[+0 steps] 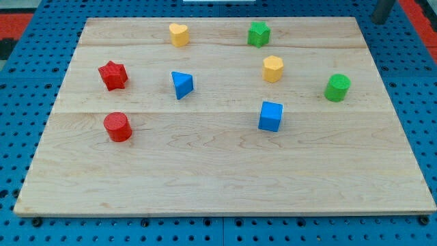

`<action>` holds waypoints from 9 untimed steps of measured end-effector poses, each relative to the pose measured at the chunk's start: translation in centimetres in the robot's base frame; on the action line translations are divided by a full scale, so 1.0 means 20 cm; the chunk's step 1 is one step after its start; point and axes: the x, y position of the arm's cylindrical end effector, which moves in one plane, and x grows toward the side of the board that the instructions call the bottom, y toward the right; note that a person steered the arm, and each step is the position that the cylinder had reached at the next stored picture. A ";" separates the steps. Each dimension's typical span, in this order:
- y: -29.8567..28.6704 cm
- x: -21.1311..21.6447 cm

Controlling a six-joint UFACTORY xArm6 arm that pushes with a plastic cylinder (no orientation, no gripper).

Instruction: Point your arm at the yellow hexagon

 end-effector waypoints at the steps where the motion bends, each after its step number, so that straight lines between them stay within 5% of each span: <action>1: 0.00 0.00; 4: -0.07 0.42; 8: -0.78 0.77; 9: -0.86 0.72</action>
